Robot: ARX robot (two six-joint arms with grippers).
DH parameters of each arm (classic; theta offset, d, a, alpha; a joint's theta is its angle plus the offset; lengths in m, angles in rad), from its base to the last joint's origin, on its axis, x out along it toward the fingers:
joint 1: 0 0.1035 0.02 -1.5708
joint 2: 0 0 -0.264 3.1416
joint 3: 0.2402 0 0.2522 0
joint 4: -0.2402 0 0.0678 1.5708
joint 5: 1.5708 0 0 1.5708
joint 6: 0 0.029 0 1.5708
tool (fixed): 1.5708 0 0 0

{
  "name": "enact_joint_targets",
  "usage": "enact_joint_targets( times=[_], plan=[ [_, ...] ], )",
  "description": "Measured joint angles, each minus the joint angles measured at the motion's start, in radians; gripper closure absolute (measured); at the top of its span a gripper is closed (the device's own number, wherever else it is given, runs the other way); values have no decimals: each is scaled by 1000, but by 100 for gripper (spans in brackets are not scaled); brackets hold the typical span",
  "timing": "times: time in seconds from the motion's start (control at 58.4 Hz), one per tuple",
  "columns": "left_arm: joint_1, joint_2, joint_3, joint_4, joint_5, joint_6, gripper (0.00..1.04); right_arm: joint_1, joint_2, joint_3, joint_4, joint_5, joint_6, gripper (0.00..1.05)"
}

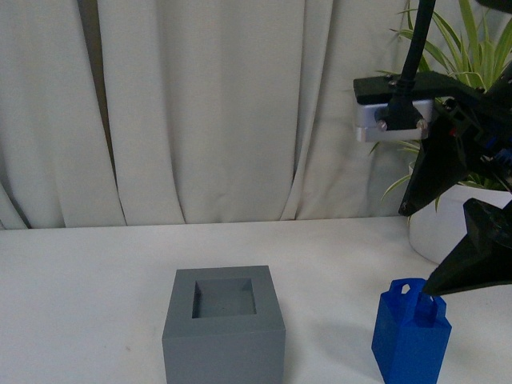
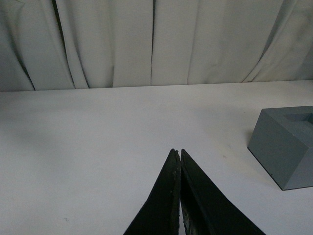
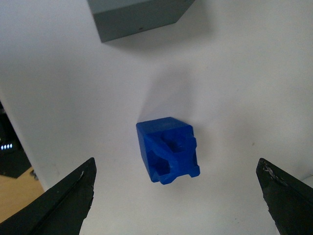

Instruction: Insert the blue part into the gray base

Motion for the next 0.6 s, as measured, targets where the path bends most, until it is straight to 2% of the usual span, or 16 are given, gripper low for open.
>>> enact_joint_targets(
  times=[0.325, 0.599],
  plan=[
    [0, 0, 0, 0, 0, 0, 101, 2, 134, 82, -94, 91, -104, 9],
    [0, 0, 0, 0, 0, 0, 101, -1, 169, 81, -117, 107, -139, 9]
  ],
)
